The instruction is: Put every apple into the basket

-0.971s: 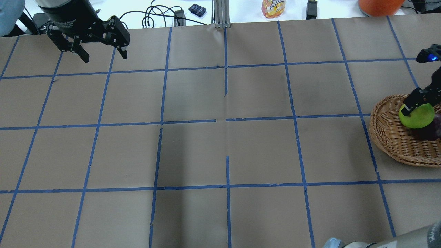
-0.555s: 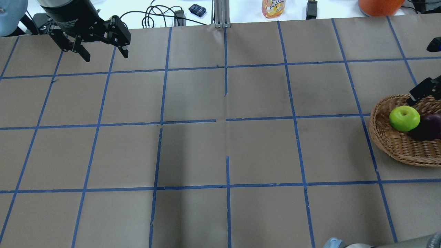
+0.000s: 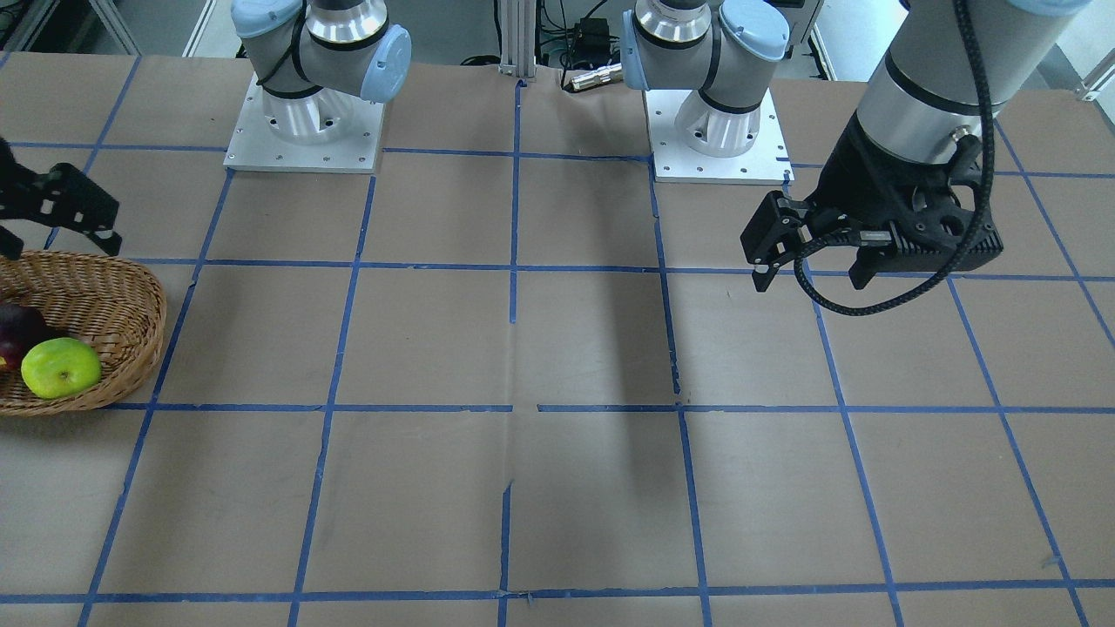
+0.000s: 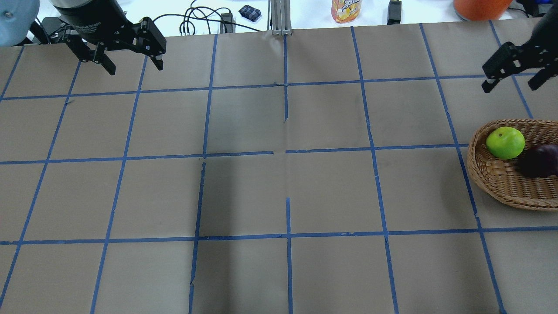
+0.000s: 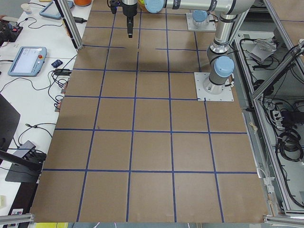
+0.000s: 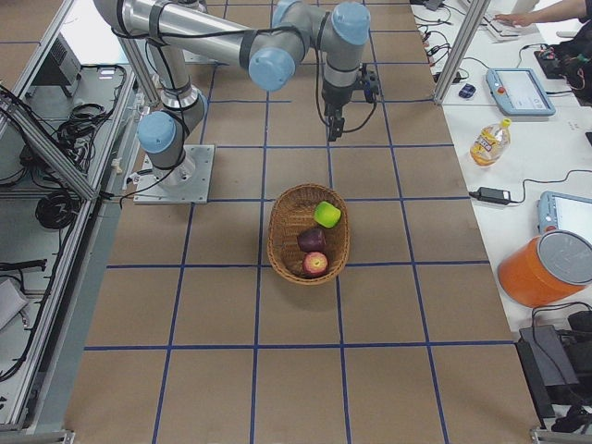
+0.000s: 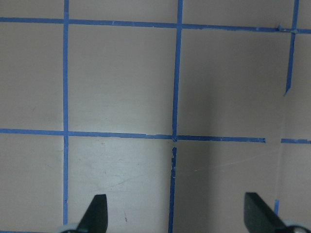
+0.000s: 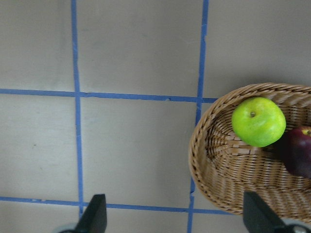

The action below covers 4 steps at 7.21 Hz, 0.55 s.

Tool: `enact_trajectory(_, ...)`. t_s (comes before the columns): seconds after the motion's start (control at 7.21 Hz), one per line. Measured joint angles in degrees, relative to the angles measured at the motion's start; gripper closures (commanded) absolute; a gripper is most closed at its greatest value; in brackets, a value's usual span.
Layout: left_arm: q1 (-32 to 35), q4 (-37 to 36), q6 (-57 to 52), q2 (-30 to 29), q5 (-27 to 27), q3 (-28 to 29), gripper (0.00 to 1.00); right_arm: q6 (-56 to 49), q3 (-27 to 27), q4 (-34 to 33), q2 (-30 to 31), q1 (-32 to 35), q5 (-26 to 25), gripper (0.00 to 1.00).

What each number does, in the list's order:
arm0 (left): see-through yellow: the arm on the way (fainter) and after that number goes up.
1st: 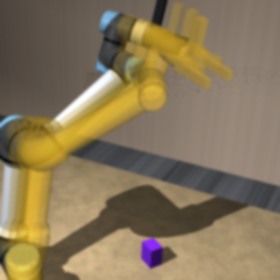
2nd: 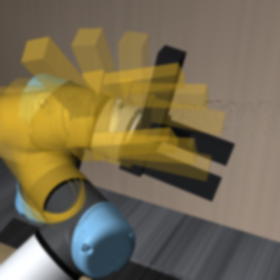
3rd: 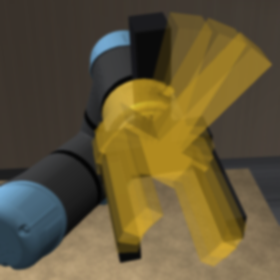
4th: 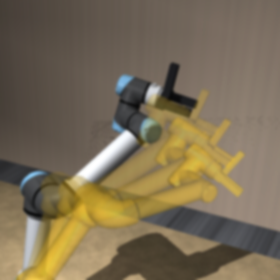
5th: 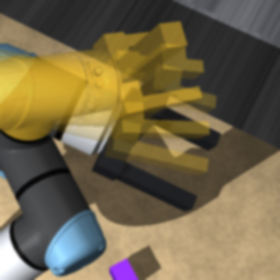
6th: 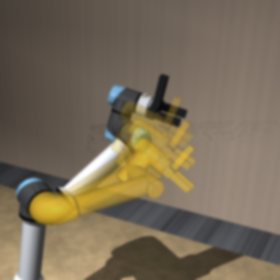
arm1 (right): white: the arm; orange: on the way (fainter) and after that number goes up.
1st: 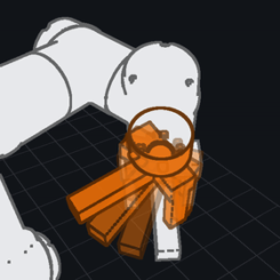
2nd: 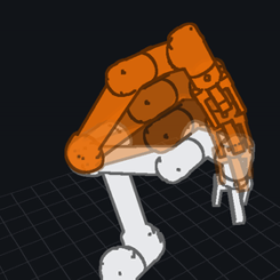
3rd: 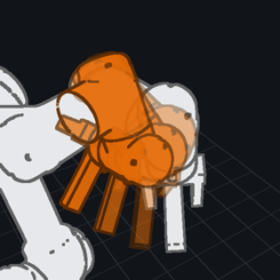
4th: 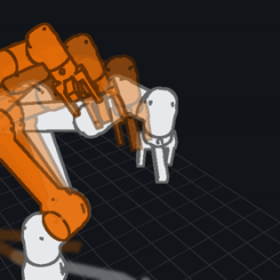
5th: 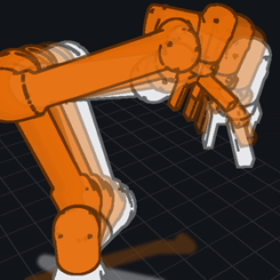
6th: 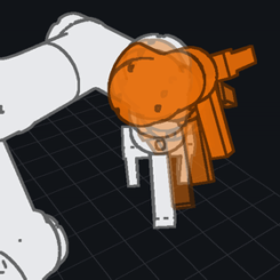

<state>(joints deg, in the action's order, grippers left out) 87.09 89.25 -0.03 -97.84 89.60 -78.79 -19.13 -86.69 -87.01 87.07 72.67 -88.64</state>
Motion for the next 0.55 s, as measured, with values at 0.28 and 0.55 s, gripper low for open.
enact_trajectory(0.28,0.24,-2.24,0.09,-0.4,-0.11,-0.22,0.0,14.8,0.95,0.49,0.95,10.83,-0.59,0.0)
enact_trajectory(0.55,0.33,-2.94,0.25,-0.25,-0.18,-0.74,0.0,20.23,1.21,-0.95,0.66,14.92,-0.28,0.0)
